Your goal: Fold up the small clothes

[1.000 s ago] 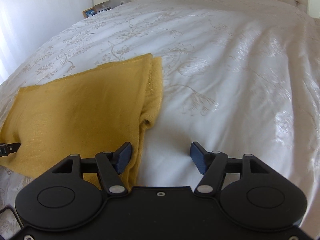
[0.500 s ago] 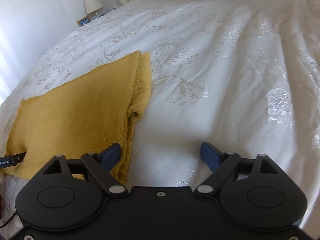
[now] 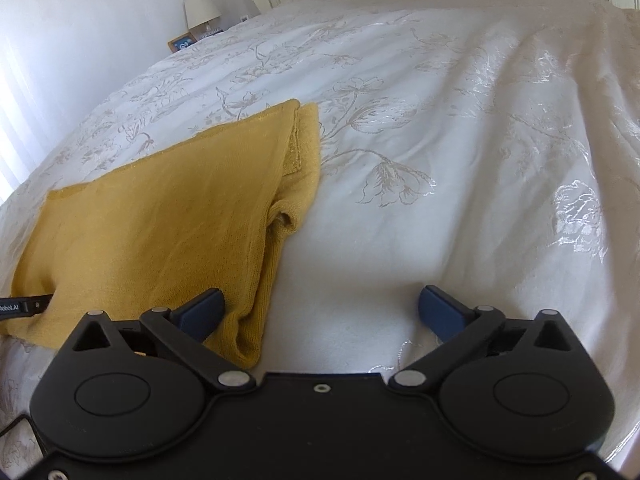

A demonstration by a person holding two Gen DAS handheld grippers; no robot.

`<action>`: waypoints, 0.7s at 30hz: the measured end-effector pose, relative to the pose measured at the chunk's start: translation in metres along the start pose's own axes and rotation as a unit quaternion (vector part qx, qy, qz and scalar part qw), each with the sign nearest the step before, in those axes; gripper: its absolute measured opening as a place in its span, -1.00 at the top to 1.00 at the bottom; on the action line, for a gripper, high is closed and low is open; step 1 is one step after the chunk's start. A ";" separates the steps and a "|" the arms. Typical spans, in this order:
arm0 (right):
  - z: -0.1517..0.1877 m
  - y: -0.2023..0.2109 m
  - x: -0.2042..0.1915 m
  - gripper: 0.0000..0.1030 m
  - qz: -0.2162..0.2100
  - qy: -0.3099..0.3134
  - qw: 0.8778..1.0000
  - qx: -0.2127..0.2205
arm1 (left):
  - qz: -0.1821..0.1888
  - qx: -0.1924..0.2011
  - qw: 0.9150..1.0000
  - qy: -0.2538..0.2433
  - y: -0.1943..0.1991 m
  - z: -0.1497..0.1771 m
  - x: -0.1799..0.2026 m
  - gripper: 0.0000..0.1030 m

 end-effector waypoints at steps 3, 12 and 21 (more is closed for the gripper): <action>-0.001 0.000 0.001 -1.00 -0.003 -0.005 1.000 -0.004 | -0.002 -0.004 1.000 0.002 -0.001 0.000 0.000 -0.98; -0.009 0.002 0.021 -1.00 -0.057 -0.113 0.992 0.012 | -0.006 -0.015 1.000 0.006 -0.004 -0.001 -0.001 -1.00; -0.029 -0.006 0.024 -1.00 -0.173 -0.195 0.965 0.037 | -0.003 -0.015 1.000 0.007 -0.005 -0.001 -0.002 -1.00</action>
Point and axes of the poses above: each gripper's, at about its wrist camera, not at the fingertips, and y roughly against the way its jaws point, x to its right, z to its underside, the point moved 5 cm from there along -y, roughly the way its jaws point, and after that the axes turned 9 degrees about y, right-handed, at the moved point
